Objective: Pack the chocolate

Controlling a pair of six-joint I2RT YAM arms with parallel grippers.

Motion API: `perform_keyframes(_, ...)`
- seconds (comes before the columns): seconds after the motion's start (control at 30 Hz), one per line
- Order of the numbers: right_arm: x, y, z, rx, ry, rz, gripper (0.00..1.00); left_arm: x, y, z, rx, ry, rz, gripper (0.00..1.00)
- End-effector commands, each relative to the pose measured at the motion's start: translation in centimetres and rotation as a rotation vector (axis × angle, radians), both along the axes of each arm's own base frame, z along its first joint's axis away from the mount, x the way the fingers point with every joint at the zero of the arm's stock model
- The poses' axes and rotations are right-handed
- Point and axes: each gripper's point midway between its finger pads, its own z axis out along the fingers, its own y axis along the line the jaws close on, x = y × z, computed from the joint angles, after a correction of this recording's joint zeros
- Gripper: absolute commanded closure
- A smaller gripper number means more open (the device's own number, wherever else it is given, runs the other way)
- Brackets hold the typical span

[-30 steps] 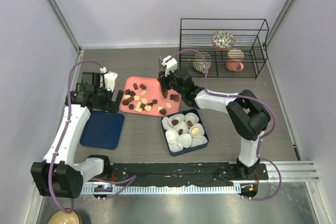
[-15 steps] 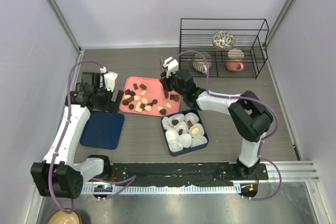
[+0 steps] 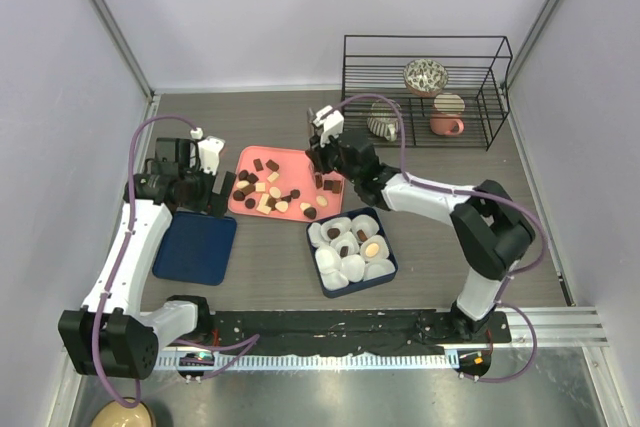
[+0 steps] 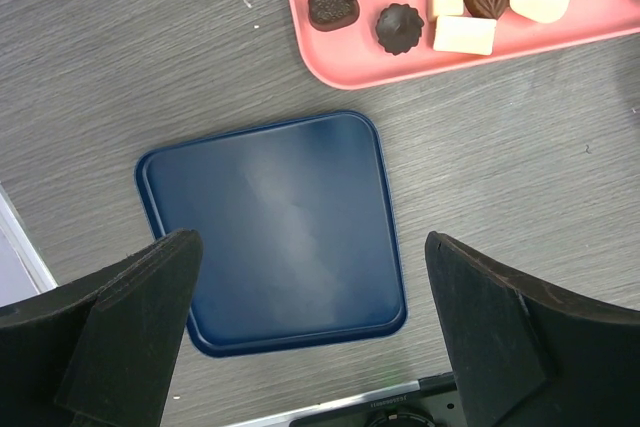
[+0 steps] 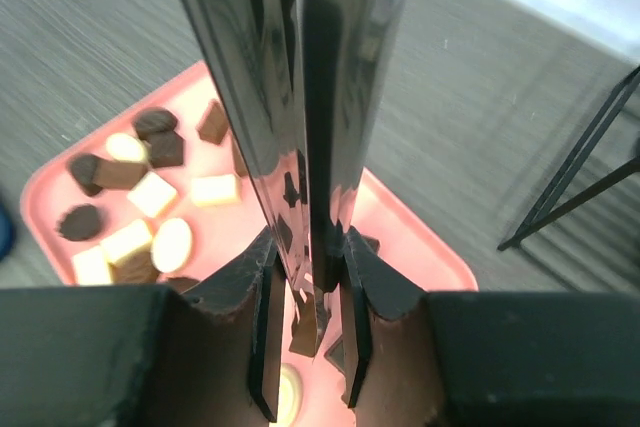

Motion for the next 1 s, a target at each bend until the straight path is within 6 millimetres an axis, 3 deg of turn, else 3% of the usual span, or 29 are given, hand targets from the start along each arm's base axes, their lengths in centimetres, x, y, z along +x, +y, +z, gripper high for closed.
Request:
perform_keyframes(0.0, -2.2, -0.2, 10.5, 0.134, -0.175, 0.045, 0.83, 0.5, -0.3, 1.1, -0.016, -0.026, -0.014, 0.00)
perform_keyframes(0.07, -3.7, -1.2, 12.1, 0.154, -0.193, 0.052, 0.85, 0.4, -0.2, 1.1, -0.013, -0.026, -0.011, 0.00)
perform_keyframes(0.2, -6.7, -2.8, 12.8, 0.179, -0.167, 0.066, 0.86, 0.4, -0.3, 1.0, -0.017, -0.021, -0.011, 0.00)
perform_keyframes(0.23, -7.3, -3.0, 12.6, 0.177, -0.163, 0.072, 0.86, 0.3, -0.4, 0.9, -0.019, -0.016, -0.011, 0.00)
perform_keyframes(0.27, -8.2, -3.2, 11.1, 0.172, -0.121, 0.073, 0.86, 0.3, -0.4, 0.9, -0.021, -0.016, -0.011, 0.00)
perform_keyframes(0.3, -9.3, -3.4, 11.8, 0.189, -0.125, 0.081, 0.86, 0.3, -0.4, 1.0, -0.025, -0.015, -0.012, 0.00)
perform_keyframes(0.37, -10.8, -3.6, 10.2, 0.167, -0.092, 0.090, 0.86, 0.3, -0.5, 1.1, -0.030, -0.015, -0.011, 0.00)
perform_keyframes(0.53, -13.7, -2.9, 8.7, 0.144, -0.058, 0.123, 0.83, 0.2, -0.7, 1.3, -0.042, -0.013, -0.009, 0.00)
perform_keyframes(0.7, -14.9, -2.1, 7.8, 0.125, -0.040, 0.143, 0.82, 0.0, -0.9, 1.4, -0.056, -0.013, -0.002, 0.00)
perform_keyframes(0.97, -16.0, -0.9, 7.3, 0.114, -0.024, 0.170, 0.67, 0.0, -0.8, 1.4, -0.051, -0.020, -0.006, 0.00)
